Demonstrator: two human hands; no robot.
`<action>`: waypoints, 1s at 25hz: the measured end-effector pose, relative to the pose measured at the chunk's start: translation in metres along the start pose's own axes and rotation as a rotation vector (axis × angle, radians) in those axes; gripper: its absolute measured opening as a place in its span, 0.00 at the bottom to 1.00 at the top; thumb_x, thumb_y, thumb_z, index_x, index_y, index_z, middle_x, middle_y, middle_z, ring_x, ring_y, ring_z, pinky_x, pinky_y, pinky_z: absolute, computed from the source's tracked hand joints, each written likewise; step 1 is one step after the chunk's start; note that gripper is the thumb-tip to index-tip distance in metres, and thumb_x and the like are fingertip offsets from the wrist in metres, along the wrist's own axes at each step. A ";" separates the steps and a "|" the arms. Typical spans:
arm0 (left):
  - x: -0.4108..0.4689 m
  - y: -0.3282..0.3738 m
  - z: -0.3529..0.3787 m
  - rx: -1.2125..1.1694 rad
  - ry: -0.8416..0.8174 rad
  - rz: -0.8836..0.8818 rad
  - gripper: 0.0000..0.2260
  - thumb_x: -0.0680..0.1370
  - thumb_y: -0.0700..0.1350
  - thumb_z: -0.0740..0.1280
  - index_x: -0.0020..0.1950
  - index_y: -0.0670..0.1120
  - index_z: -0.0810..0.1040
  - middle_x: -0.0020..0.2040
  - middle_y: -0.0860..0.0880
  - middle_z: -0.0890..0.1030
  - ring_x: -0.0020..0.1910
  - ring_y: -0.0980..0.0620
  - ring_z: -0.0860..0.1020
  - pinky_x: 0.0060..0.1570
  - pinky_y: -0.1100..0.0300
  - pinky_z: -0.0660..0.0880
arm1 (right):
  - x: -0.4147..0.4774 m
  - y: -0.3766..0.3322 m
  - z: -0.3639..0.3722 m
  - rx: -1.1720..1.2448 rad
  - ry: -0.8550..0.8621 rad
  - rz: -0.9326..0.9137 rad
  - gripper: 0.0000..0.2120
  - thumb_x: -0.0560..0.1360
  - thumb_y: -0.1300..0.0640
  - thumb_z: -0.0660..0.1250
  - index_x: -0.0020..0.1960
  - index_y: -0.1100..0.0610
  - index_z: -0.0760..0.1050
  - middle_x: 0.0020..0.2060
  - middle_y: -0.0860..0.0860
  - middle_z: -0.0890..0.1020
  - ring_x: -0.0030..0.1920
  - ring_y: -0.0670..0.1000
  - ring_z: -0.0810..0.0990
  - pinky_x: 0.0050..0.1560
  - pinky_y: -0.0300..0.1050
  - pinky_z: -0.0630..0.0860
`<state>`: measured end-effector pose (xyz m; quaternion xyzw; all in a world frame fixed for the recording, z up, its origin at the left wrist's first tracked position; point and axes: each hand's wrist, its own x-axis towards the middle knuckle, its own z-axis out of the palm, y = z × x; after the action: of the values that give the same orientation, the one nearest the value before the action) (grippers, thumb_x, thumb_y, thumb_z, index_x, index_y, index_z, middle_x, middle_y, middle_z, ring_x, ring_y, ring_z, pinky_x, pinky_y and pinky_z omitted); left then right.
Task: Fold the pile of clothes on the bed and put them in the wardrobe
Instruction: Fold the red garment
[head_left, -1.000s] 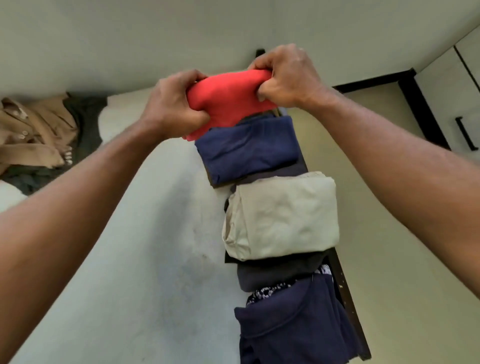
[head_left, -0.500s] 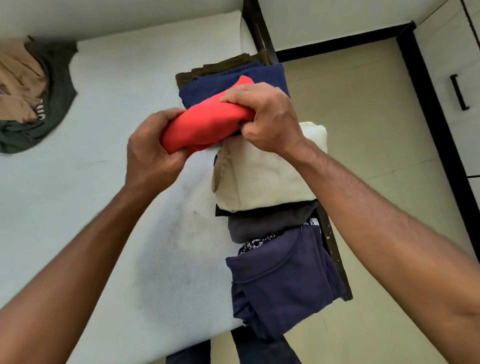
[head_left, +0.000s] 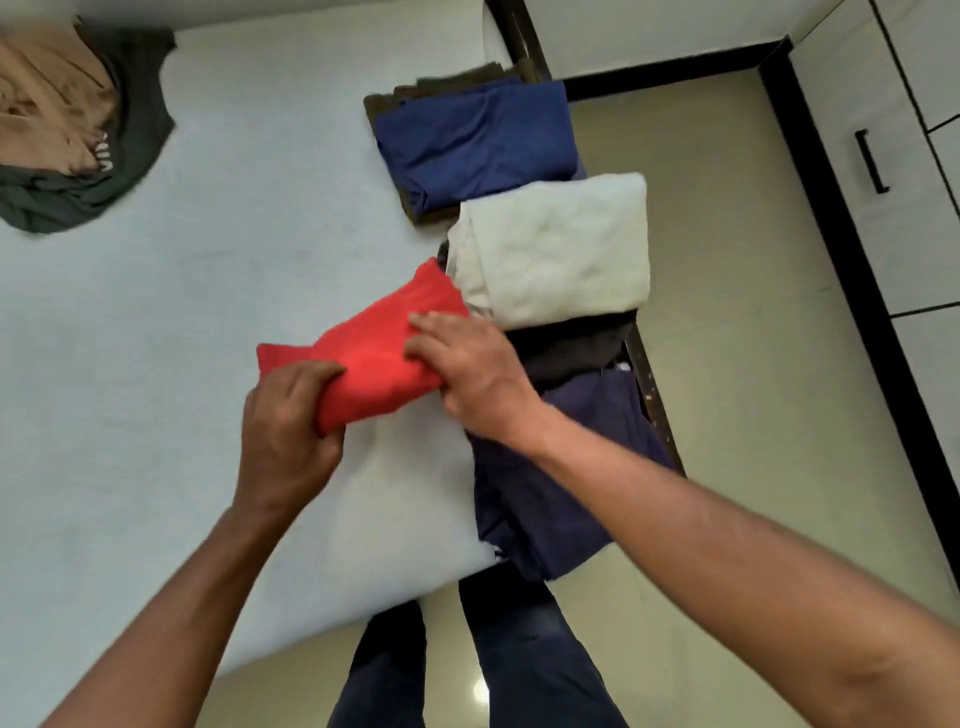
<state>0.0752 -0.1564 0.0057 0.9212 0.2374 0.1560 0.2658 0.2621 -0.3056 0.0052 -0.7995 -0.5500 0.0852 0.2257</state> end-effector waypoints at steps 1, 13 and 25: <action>-0.027 -0.009 0.012 0.037 -0.084 0.023 0.25 0.64 0.37 0.67 0.61 0.43 0.78 0.57 0.42 0.80 0.54 0.39 0.78 0.53 0.47 0.72 | -0.034 -0.008 0.025 -0.037 -0.069 0.033 0.22 0.67 0.63 0.59 0.59 0.56 0.80 0.67 0.58 0.80 0.66 0.60 0.79 0.60 0.58 0.76; -0.158 -0.051 0.049 0.154 -0.355 0.065 0.23 0.72 0.61 0.69 0.63 0.50 0.80 0.61 0.48 0.78 0.63 0.44 0.75 0.59 0.46 0.68 | -0.160 -0.072 0.126 -0.127 -0.236 0.298 0.21 0.63 0.65 0.62 0.55 0.55 0.73 0.64 0.56 0.77 0.65 0.60 0.75 0.68 0.60 0.71; -0.132 -0.077 0.095 0.176 -0.553 -0.163 0.44 0.73 0.72 0.53 0.83 0.54 0.46 0.83 0.45 0.41 0.81 0.47 0.39 0.77 0.41 0.37 | -0.132 -0.059 0.182 -0.200 -0.180 0.417 0.33 0.80 0.37 0.58 0.82 0.45 0.57 0.83 0.53 0.54 0.83 0.56 0.51 0.81 0.60 0.49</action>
<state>-0.0232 -0.2073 -0.1362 0.9262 0.2416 -0.1440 0.2511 0.0924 -0.3605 -0.1440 -0.9032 -0.3969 0.1460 0.0731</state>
